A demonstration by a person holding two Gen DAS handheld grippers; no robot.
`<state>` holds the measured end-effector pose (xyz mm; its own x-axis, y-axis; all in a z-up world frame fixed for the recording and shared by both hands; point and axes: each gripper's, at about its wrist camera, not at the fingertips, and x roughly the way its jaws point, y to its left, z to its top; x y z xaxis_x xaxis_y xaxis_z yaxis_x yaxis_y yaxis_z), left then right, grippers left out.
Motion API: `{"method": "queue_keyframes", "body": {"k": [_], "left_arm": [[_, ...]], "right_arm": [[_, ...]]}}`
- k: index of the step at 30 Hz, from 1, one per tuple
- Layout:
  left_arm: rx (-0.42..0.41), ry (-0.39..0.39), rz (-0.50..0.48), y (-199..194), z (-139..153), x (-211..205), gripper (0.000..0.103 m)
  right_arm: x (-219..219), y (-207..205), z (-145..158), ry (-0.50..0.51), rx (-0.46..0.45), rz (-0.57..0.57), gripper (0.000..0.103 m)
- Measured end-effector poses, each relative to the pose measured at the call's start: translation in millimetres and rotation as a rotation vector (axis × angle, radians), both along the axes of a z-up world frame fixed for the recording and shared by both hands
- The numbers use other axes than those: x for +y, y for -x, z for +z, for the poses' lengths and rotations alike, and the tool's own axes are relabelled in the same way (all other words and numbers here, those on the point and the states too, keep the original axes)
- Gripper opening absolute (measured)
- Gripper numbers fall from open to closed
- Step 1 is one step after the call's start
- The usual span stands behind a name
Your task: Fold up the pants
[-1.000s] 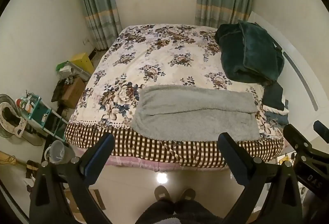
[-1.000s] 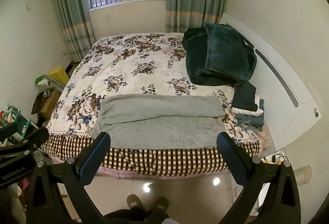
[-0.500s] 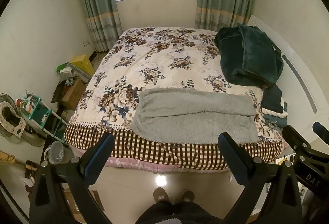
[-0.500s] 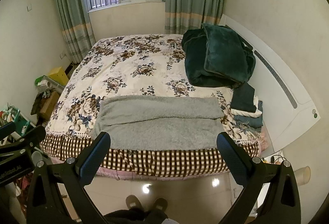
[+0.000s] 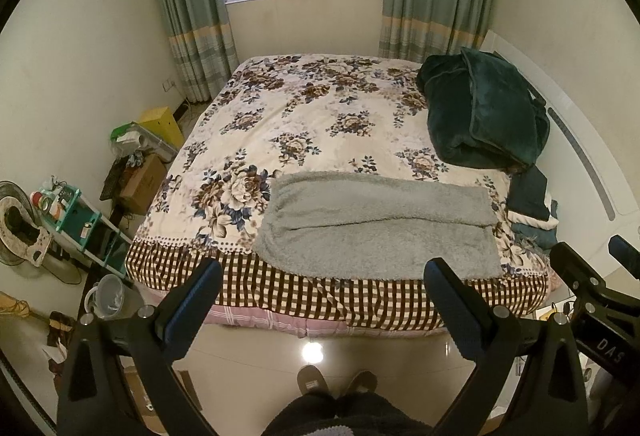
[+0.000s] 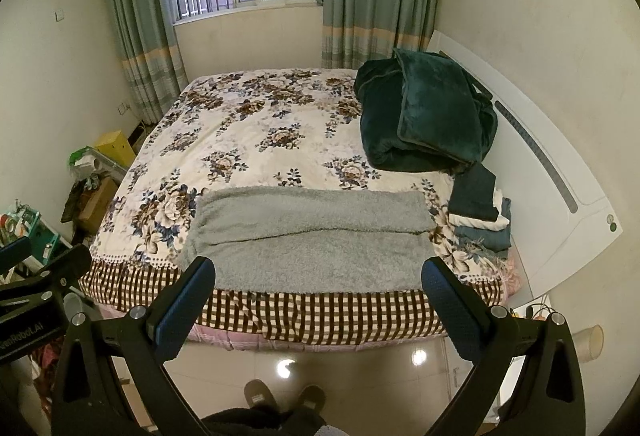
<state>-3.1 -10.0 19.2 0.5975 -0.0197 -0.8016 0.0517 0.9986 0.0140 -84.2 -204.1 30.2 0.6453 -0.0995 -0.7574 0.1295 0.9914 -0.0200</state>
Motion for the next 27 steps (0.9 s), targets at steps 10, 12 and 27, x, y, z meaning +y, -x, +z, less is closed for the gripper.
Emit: {"method": "queue_keyframes", "body": {"k": [10,12,27], "left_arm": [[-0.004,0.001,-0.001,1.5,3.0,-2.9,0.103],[-0.005,0.003,0.0,2.5,4.2,-4.2,0.103],[-0.008,0.007,-0.002,3.8,8.4,-4.0,0.103]], "right_arm": [[-0.9,1.6,5.1,0.001,-0.002,0.001,0.103],[-0.5,2.2,4.8,0.002,-0.004,0.001,0.103],[0.6,5.3,3.6,0.004,-0.008,0.002,0.103]]}}
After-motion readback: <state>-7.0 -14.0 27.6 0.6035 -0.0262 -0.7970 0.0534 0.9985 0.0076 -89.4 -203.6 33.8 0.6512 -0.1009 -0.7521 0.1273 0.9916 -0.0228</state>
